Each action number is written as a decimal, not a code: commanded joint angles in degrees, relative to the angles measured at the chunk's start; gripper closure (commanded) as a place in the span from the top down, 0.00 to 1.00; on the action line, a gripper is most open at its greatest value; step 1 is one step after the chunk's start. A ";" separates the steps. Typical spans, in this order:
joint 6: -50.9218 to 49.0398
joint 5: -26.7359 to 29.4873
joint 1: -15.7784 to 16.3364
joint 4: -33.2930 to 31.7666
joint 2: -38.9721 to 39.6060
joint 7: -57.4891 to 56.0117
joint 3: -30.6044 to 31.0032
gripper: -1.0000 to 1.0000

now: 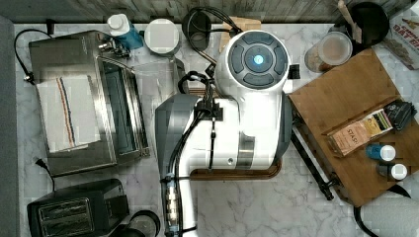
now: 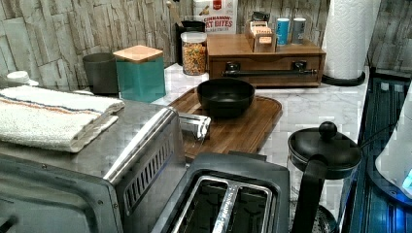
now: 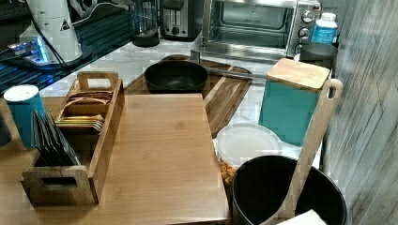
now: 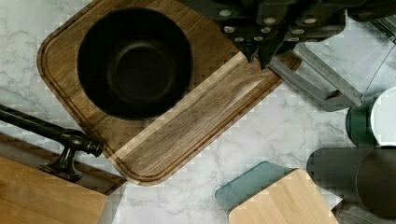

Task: Pick up the bowl.

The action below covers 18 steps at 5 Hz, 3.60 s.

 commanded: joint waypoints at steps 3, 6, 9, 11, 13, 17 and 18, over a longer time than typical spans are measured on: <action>6.34 4.39 -4.63 -19.49 -9.36 8.35 -5.64 0.00; 10.29 2.39 -6.09 -34.05 -18.37 14.46 -7.91 1.00; 20.16 1.90 -6.62 -42.06 -12.64 11.95 -7.67 1.00; 26.39 0.80 -7.76 -45.74 -10.16 12.16 -8.52 1.00; 31.00 1.93 -8.56 -44.79 -4.35 10.06 -9.70 1.00; 39.43 5.03 -6.76 -43.92 0.20 1.72 -7.61 0.86; 39.06 8.11 -6.72 -43.40 -0.03 -2.26 -7.24 0.00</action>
